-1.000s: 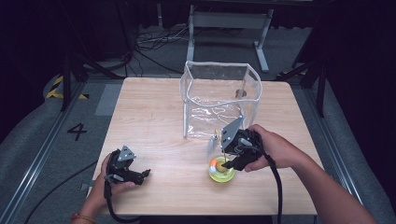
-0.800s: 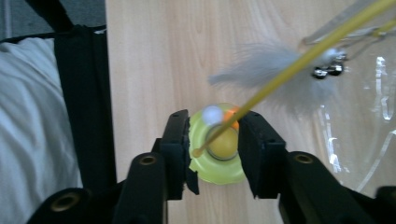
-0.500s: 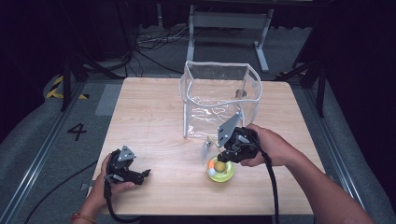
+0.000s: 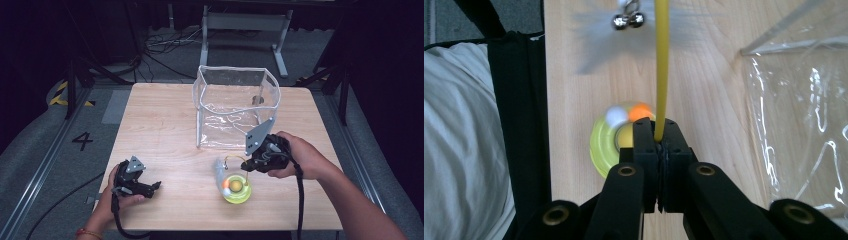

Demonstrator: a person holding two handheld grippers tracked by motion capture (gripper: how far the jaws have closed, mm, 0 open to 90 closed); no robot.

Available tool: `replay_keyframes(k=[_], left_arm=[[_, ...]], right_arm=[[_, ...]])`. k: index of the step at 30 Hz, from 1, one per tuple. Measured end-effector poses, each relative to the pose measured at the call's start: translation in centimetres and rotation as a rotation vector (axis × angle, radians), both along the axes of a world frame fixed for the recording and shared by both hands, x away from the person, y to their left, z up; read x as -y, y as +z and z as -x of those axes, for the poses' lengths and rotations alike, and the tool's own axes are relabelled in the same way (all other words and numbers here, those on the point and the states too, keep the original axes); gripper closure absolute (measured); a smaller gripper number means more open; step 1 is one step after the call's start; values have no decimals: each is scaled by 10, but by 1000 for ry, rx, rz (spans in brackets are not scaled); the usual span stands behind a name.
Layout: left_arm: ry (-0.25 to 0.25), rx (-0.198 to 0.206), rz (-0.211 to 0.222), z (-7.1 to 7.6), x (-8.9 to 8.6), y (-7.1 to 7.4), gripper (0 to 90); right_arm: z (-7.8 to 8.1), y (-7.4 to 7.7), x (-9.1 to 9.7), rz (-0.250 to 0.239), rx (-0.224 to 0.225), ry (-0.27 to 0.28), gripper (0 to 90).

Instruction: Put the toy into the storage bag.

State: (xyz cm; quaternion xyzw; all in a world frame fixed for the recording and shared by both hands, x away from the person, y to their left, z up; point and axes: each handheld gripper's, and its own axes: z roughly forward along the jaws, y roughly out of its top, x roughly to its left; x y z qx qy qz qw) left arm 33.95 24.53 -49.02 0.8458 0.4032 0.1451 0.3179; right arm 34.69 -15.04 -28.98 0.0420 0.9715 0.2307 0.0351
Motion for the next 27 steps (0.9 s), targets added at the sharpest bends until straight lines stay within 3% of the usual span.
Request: replay_keyframes(k=[11, 27], left_arm=[[1, -2, 3, 0, 0, 0, 4], [0, 0, 1, 0, 0, 0, 4]], right_arm=[[0, 15, 42, 56, 20, -96, 885], [-11, 38, 88, 81, 42, -233, 886]])
